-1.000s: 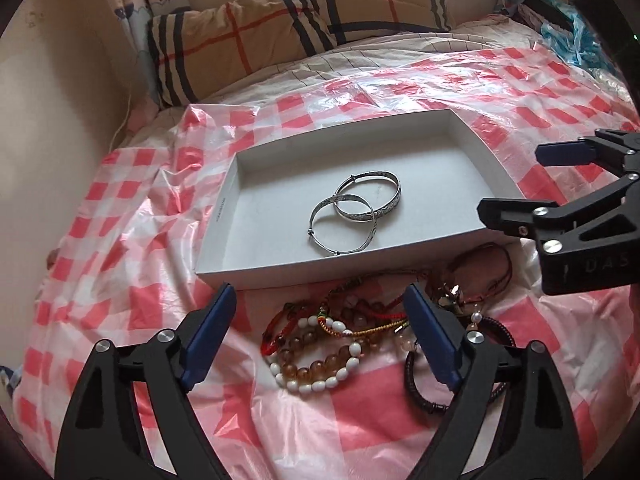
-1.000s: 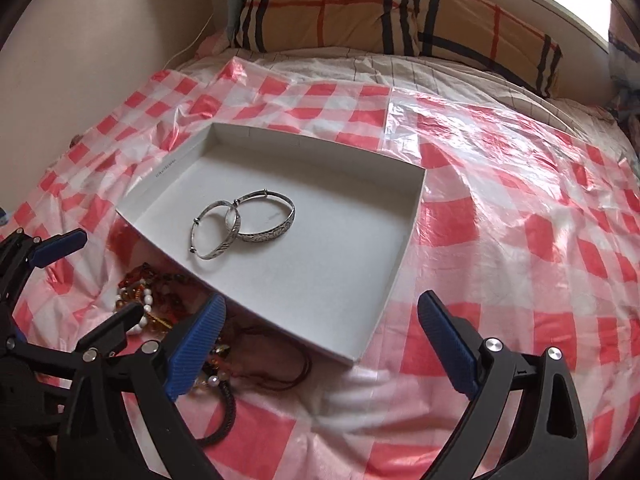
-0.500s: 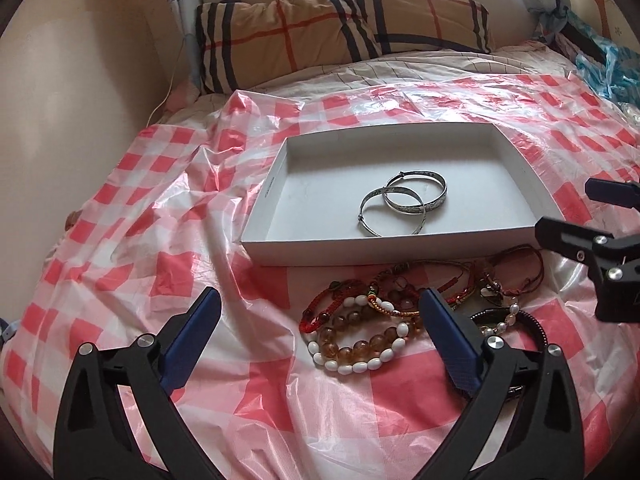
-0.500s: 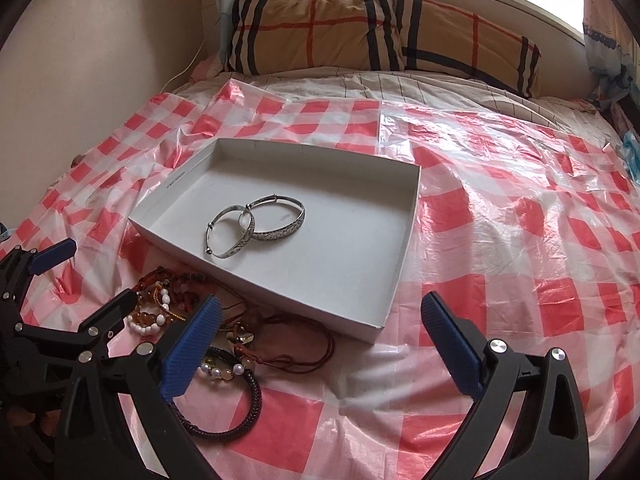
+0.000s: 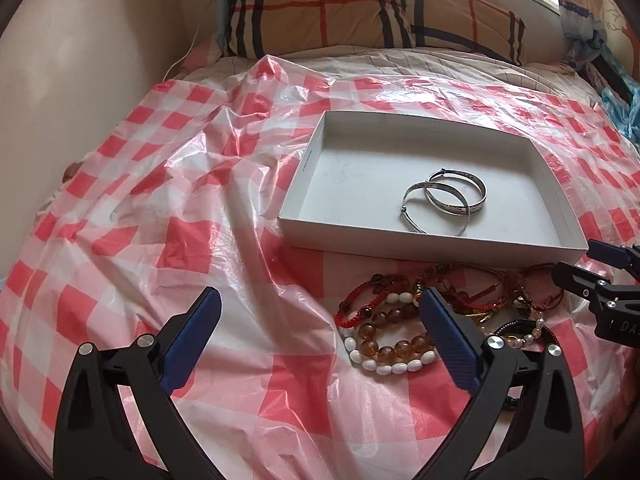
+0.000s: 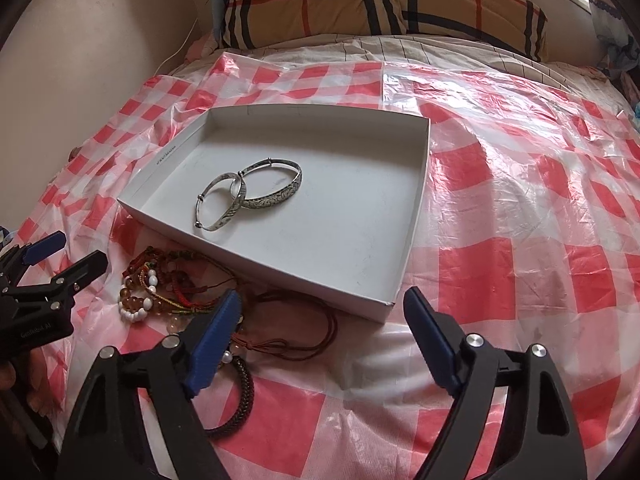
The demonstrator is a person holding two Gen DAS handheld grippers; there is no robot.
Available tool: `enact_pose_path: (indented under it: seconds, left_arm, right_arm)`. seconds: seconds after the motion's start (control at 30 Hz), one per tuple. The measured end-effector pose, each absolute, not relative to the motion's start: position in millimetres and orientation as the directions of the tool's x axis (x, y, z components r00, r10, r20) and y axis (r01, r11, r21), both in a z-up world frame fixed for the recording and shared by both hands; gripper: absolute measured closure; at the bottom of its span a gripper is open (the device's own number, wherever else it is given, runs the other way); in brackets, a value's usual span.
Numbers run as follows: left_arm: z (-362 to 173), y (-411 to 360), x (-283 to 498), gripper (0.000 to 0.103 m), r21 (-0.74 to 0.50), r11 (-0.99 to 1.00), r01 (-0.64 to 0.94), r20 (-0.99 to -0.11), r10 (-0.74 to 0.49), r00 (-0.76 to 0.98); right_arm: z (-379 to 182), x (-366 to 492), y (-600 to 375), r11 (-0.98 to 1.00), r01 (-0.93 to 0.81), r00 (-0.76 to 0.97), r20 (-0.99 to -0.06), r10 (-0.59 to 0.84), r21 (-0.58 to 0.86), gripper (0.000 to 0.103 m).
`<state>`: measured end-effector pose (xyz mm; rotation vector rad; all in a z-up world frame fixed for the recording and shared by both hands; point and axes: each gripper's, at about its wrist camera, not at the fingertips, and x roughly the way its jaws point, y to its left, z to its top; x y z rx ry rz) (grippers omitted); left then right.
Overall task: Organize jewelry
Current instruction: 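Withdraw the left gripper from the box toward the beaded bracelets, then grasp the gold-and-green beaded bracelet with the left gripper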
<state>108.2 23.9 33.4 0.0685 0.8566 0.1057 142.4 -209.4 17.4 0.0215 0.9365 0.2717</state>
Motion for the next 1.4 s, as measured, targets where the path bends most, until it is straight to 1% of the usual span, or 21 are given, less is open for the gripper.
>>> enact_pose_path:
  seconds: [0.2, 0.23, 0.3, 0.33, 0.37, 0.43, 0.47, 0.53, 0.7, 0.77, 0.83, 0.87, 0.93, 1.0, 1.03, 1.1, 1.13, 1.17, 1.23, 1.37, 1.4]
  left_arm:
    - [35.6, 21.1, 107.8, 0.008, 0.117, 0.993, -0.026, -0.744, 0.105, 0.66]
    - [35.3, 17.6, 107.6, 0.008, 0.122, 0.993, -0.003, -0.746, 0.094, 0.659]
    - [32.9, 8.2, 107.0, 0.008, 0.139, 0.989, 0.049, -0.754, 0.074, 0.653]
    - [30.7, 3.8, 106.8, 0.008, 0.144, 0.986, 0.079, -0.762, 0.06, 0.645]
    - [28.1, -0.3, 106.6, 0.008, 0.146, 0.984, 0.102, -0.769, 0.048, 0.638]
    - [24.1, -8.0, 105.7, 0.008, 0.155, 0.978, 0.141, -0.778, 0.033, 0.628]
    - [22.9, -10.7, 105.1, 0.008, 0.156, 0.975, 0.155, -0.78, 0.025, 0.626]
    - [22.8, -13.3, 104.2, 0.008, 0.148, 0.974, 0.172, -0.779, 0.008, 0.627]
    - [21.0, -17.9, 109.8, 0.008, 0.105, 0.978, 0.179, -0.769, -0.034, 0.638]
    - [19.8, -22.4, 114.1, 0.014, 0.111, 0.978, 0.179, -0.757, -0.033, 0.653]
    - [16.5, -26.7, 118.6, 0.037, 0.116, 0.977, 0.178, -0.755, -0.03, 0.656]
    - [12.7, -27.8, 121.0, 0.044, 0.104, 0.977, 0.183, -0.765, -0.039, 0.643]
    - [2.5, -26.9, 125.8, 0.077, 0.079, 0.98, 0.184, -0.799, -0.048, 0.6]
    - [0.6, -22.1, 126.4, 0.086, 0.014, 0.982, 0.186, -0.813, -0.097, 0.574]
    - [2.6, -19.9, 125.7, 0.093, -0.012, 0.982, 0.188, -0.814, -0.119, 0.569]
    - [6.4, -14.4, 123.3, 0.097, -0.073, 0.979, 0.193, -0.811, -0.171, 0.559]
    - [9.0, -11.9, 121.7, 0.097, -0.108, 0.974, 0.201, -0.806, -0.204, 0.555]
    - [12.1, -10.4, 119.7, 0.098, -0.134, 0.968, 0.21, -0.798, -0.232, 0.557]
    - [20.5, -7.8, 115.2, 0.098, -0.179, 0.956, 0.233, -0.769, -0.284, 0.573]
    - [38.9, -2.4, 107.6, 0.098, -0.263, 0.924, 0.278, -0.693, -0.381, 0.611]
    - [43.3, 0.1, 105.6, 0.098, -0.289, 0.913, 0.287, -0.671, -0.407, 0.62]
  right_arm:
    - [7.5, 147.0, -198.8, 0.968, -0.248, 0.544, -0.82, 0.175, 0.042, 0.025]
    - [4.3, 147.3, -197.2, 0.967, -0.255, 0.536, -0.83, 0.153, 0.014, 0.029]
    - [0.1, 146.4, -195.4, 0.964, -0.259, 0.534, -0.84, 0.096, -0.055, 0.043]
    - [0.1, 146.3, -197.1, 0.963, -0.26, 0.534, -0.841, 0.085, -0.067, 0.06]
    - [0.7, 147.1, -200.8, 0.964, -0.264, 0.525, -0.844, 0.109, -0.039, 0.072]
    - [2.9, 147.7, -208.0, 0.964, -0.265, 0.513, -0.842, 0.168, 0.031, 0.081]
    - [4.2, 147.3, -208.3, 0.964, -0.264, 0.518, -0.839, 0.168, 0.031, 0.083]
    - [6.5, 146.3, -208.4, 0.963, -0.266, 0.522, -0.835, 0.174, 0.034, 0.084]
    - [16.5, 142.8, -212.3, 0.961, -0.266, 0.533, -0.82, 0.21, 0.073, 0.091]
    - [21.0, 142.4, -215.6, 0.96, -0.262, 0.54, -0.81, 0.231, 0.099, 0.091]
    - [24.9, 142.8, -219.4, 0.958, -0.257, 0.546, -0.799, 0.251, 0.125, 0.091]
    - [26.4, 143.3, -221.5, 0.957, -0.255, 0.548, -0.794, 0.262, 0.14, 0.091]
    - [28.7, 143.9, -224.8, 0.953, -0.253, 0.549, -0.786, 0.283, 0.167, 0.091]
    - [31.0, 144.3, -226.6, 0.948, -0.254, 0.547, -0.78, 0.304, 0.192, 0.091]
    - [31.4, 144.1, -227.1, 0.947, -0.255, 0.546, -0.779, 0.307, 0.195, 0.091]
    - [28.3, 145.5, -228.2, 0.946, -0.258, 0.528, -0.79, 0.31, 0.199, 0.091]
    - [24.5, 146.7, -227.3, 0.945, -0.261, 0.511, -0.802, 0.31, 0.199, 0.086]
    - [20.8, 147.0, -226.3, 0.947, -0.258, 0.502, -0.811, 0.3, 0.191, 0.065]
    - [14.9, 146.4, -220.7, 0.954, -0.26, 0.498, -0.826, 0.264, 0.148, 0.039]
    - [-2.5, 147.0, -205.2, 0.956, -0.29, 0.474, -0.86, 0.188, 0.049, 0.04]
    - [-5.6, 146.0, -201.7, 0.953, -0.303, 0.475, -0.863, 0.172, 0.023, 0.044]
